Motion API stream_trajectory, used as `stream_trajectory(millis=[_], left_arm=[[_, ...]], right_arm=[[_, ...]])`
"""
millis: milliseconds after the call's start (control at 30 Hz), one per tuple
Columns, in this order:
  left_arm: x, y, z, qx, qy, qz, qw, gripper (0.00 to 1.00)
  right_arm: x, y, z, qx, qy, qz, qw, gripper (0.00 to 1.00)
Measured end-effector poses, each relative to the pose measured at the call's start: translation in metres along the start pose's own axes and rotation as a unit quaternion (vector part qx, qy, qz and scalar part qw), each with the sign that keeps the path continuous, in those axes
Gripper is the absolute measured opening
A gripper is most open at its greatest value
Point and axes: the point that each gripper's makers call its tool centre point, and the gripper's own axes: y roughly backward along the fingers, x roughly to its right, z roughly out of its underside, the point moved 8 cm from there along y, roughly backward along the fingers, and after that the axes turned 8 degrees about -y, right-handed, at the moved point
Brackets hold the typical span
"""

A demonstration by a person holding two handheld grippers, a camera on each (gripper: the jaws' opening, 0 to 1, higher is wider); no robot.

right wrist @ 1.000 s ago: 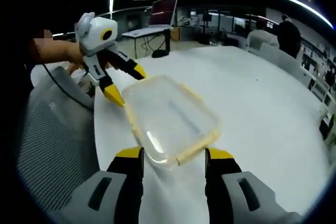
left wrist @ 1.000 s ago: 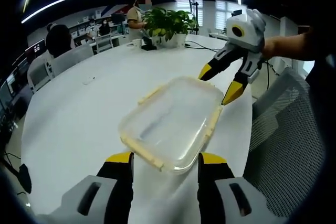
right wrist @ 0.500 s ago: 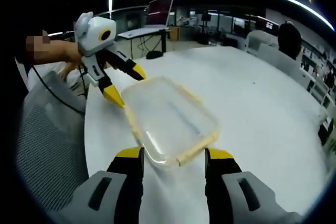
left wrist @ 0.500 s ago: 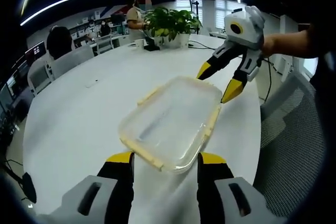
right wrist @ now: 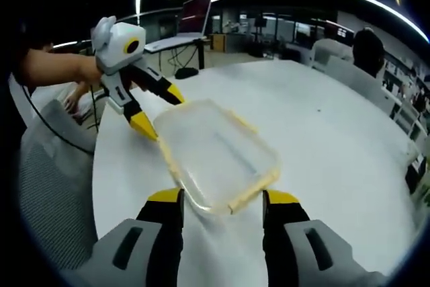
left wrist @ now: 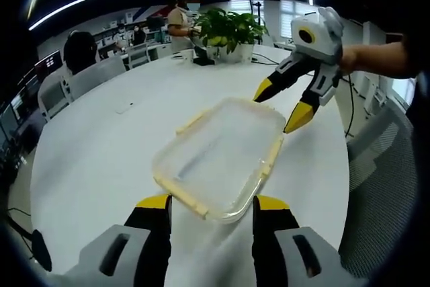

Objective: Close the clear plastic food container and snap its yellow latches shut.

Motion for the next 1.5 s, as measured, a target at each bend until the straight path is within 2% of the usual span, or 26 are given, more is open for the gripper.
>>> stream_trajectory(millis=[533, 700, 1500], left_arm=[[-0.023, -0.02, -0.012, -0.002, 0.002, 0.003, 1.0, 0.42], [-0.027, -0.023, -0.012, 0.002, 0.016, 0.002, 0.9999, 0.42], [-0.026, -0.02, -0.011, 0.006, 0.024, -0.004, 0.9997, 0.4]], right_arm=[[0.024, -0.011, -0.01, -0.001, -0.015, 0.017, 0.9997, 0.44], [0.028, -0.016, -0.009, -0.007, -0.017, 0.018, 0.9997, 0.43], [0.029, -0.015, -0.012, 0.003, -0.029, 0.023, 0.9993, 0.45]])
